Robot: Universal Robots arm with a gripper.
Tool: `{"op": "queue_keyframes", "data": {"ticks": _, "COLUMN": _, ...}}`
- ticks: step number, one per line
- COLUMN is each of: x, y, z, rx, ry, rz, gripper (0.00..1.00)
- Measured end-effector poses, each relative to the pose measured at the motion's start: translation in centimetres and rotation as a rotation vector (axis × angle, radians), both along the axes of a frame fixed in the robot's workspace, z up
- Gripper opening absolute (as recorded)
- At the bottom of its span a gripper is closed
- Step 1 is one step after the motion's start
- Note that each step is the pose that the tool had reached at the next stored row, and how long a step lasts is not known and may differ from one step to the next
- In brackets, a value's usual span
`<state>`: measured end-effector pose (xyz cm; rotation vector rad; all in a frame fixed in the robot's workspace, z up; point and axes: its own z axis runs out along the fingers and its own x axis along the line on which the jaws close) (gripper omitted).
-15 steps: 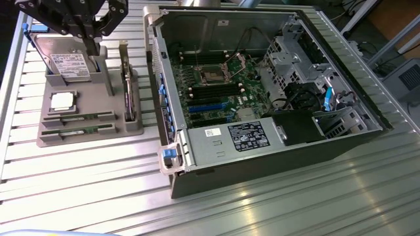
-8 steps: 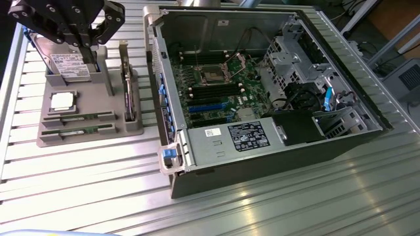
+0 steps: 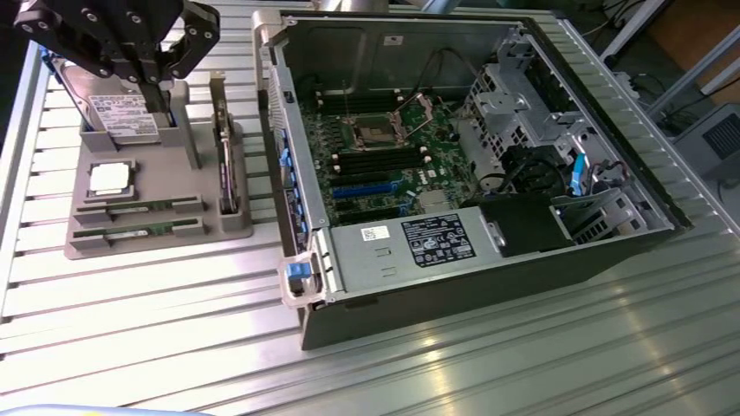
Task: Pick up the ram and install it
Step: 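Pick up the ram and move it above insertion slot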
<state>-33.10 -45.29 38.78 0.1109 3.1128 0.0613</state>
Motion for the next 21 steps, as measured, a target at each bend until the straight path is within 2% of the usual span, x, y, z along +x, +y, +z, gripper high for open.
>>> {"op": "queue_keyframes", "data": {"ticks": 8, "x": 0.00, "y": 0.00, "z": 0.00, "rx": 0.0000, "ry": 0.0000, "rz": 0.167, "gripper": 0.10}}
{"op": "queue_keyframes", "data": {"ticks": 14, "x": 0.00, "y": 0.00, "z": -0.01, "rx": 0.0000, "ry": 0.0000, "rz": 0.253, "gripper": 0.10}}
{"op": "queue_keyframes", "data": {"ticks": 21, "x": 0.00, "y": 0.00, "z": -0.04, "rx": 0.0000, "ry": 0.0000, "rz": 0.419, "gripper": 0.10}}
